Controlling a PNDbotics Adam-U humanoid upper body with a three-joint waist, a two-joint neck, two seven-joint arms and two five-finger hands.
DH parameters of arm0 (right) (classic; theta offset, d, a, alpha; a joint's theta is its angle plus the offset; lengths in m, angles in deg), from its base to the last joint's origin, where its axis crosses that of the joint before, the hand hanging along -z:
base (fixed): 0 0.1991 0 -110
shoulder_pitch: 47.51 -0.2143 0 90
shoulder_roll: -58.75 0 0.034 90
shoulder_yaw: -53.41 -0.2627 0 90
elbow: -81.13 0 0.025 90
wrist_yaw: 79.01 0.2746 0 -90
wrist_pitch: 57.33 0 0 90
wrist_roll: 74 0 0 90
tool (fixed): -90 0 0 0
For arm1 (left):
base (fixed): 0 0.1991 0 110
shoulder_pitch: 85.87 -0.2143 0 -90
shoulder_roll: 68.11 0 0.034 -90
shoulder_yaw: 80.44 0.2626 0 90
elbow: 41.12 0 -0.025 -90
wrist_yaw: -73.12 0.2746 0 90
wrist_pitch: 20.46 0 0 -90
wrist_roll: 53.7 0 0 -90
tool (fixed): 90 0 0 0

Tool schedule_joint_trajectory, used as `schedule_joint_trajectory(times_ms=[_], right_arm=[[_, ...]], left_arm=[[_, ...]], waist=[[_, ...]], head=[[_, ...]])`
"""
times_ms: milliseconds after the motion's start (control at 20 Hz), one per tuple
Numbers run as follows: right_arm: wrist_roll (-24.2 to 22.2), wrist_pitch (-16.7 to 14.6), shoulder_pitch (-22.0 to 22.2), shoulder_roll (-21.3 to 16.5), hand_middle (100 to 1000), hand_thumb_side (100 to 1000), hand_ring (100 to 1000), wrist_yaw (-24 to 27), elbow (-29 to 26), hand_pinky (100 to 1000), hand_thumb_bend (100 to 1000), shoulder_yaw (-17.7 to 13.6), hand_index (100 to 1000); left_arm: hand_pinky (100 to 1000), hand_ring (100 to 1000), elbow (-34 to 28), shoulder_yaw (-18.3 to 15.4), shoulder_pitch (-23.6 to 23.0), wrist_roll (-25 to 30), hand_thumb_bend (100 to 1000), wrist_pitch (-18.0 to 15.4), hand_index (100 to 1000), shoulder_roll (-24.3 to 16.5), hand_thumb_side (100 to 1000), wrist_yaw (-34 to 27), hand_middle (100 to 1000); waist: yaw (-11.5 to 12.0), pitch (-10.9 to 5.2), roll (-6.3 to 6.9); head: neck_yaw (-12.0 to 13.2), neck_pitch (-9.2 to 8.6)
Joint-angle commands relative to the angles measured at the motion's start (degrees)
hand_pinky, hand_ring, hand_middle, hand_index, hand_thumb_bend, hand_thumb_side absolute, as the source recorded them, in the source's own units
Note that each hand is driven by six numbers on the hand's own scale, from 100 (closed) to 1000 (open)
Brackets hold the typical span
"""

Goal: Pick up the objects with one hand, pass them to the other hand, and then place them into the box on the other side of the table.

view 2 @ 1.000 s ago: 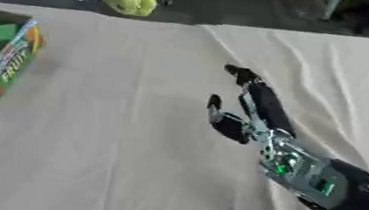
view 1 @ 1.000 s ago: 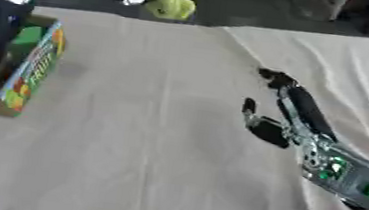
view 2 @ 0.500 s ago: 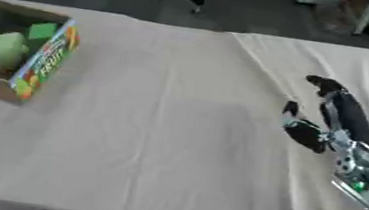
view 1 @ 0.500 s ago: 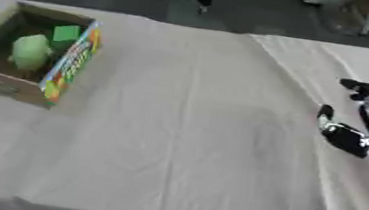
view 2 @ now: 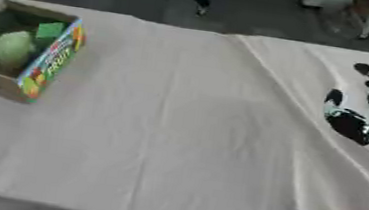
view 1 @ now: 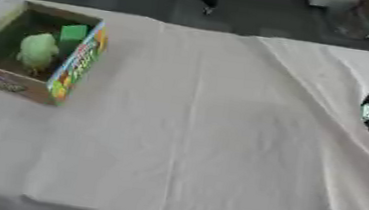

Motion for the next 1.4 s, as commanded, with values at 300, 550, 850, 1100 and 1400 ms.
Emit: schedule_joint_trajectory(times_ms=[300, 550, 850, 1100, 1400], right_arm=[[18.4, 17.2, 0.0, -2.0, 870, 192, 860, -1.1, -0.4, 831, 100, -0.9, 901], [18.4, 16.9, -0.2, -1.9, 870, 199, 860, -1.3, -0.4, 830, 100, -0.9, 900], [18.4, 16.0, -1.1, -1.7, 868, 235, 858, -1.0, -0.4, 826, 100, -2.2, 899], [18.4, 15.7, -1.4, -1.0, 869, 252, 858, -0.8, -0.4, 826, 100, -2.5, 899], [18.4, 15.5, -1.5, -0.6, 869, 262, 859, -0.8, -0.4, 826, 100, -2.6, 900]], left_arm=[[607, 474, 1.6, -1.3, -1.9, -3.9, 158, 1.3, 286, -4.2, 100, 4.2, 324], [610, 478, 3.2, -2.2, -4.9, -7.7, 109, 2.6, 291, -6.3, 100, 6.6, 327], [604, 481, 4.9, -2.5, -9.0, -12.7, 126, 4.7, 299, -8.3, 100, 7.8, 330], [604, 492, 7.1, -2.5, -11.2, -17.6, 180, 8.8, 325, -7.6, 100, 12.3, 339], [637, 539, 9.6, -3.3, -13.4, -23.0, 270, 13.0, 428, -5.8, 100, 17.9, 419]], waist=[[-0.4, -0.38, -0.18], [-0.8, -0.05, -0.28], [-1.6, 0.59, -0.68], [-2.1, 1.1, -1.09], [-2.9, 1.42, -1.42]], head=[[0.0, -0.5], [0.9, -0.8], [1.6, -1.07], [3.1, -1.55], [4.8, -2.36]])
